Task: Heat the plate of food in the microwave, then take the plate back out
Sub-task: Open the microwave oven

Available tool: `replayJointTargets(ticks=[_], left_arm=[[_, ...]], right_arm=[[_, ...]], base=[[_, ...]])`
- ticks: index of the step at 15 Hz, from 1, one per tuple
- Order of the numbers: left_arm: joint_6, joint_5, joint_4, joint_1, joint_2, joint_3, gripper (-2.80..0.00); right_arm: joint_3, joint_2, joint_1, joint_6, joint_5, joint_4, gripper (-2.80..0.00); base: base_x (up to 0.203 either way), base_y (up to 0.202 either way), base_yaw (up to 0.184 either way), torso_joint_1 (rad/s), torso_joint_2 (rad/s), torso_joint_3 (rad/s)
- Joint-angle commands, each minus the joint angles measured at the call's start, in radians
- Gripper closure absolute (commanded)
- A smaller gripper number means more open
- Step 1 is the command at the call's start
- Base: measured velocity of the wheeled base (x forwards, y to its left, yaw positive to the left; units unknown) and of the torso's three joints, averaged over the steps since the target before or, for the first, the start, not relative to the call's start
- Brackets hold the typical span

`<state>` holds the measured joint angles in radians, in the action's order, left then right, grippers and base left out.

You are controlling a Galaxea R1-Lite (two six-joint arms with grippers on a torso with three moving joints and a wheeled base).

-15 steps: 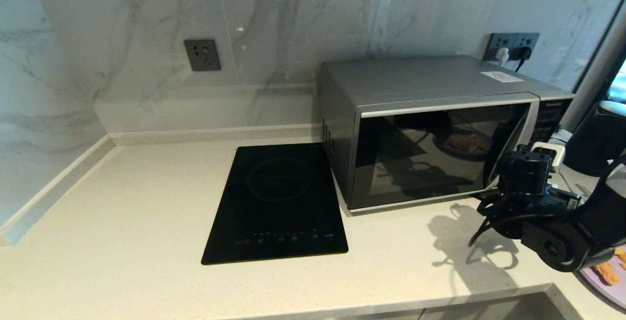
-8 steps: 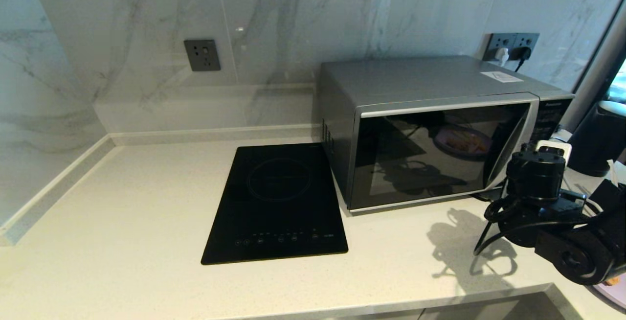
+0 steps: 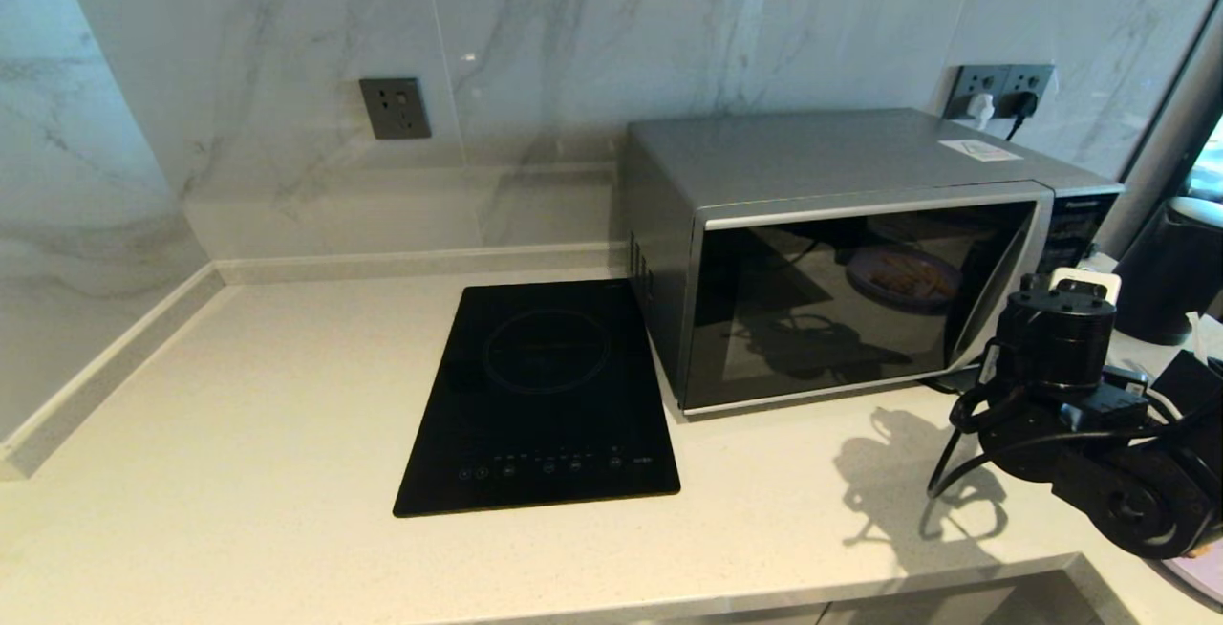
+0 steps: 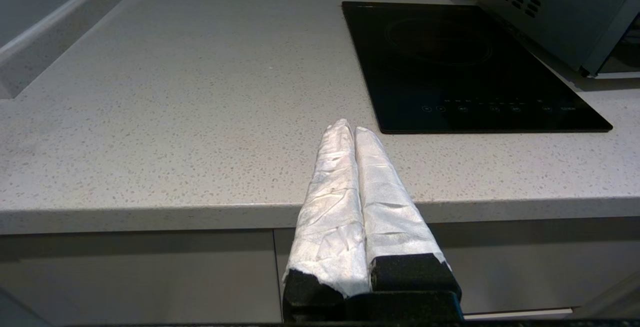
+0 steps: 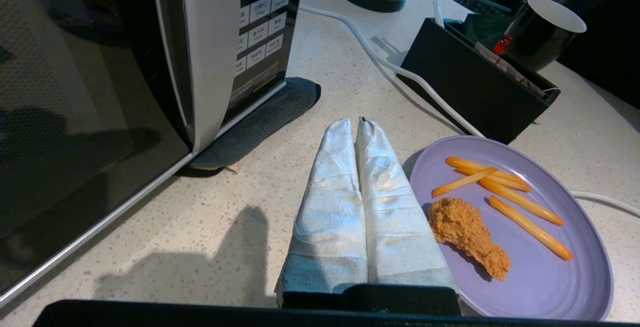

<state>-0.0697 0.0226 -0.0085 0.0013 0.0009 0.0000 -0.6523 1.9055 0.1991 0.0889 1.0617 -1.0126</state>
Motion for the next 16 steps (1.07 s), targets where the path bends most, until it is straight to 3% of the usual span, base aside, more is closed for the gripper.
replayJointTargets(ticks=[1,13,14,16], left_arm=[[-0.001,0.000,-0.001,0.000,0.001,0.000,0.00],[-0.001,0.000,-0.001,0.000,0.001,0.000,0.00],[-0.001,0.000,-0.001,0.000,0.001,0.000,0.00],[-0.001,0.000,-0.001,0.000,0.000,0.000,0.00]], right_arm=[[-0.001,0.000,0.000,0.002,0.006,-0.006,0.00],[0.005,0.007,0.000,0.005,0.006,-0.007,0.00],[0.007,0.007,0.000,0.005,0.006,-0.006,-2.80],[0.000,0.009,0.001,0.004,0.006,-0.006,-2.80]], base=[[0.000,0.000,0.000,0.000,0.00,0.000],[0.000,0.000,0.000,0.000,0.00,0.000],[0.000,0.000,0.000,0.000,0.00,0.000],[0.000,0.000,0.000,0.000,0.00,0.000]])
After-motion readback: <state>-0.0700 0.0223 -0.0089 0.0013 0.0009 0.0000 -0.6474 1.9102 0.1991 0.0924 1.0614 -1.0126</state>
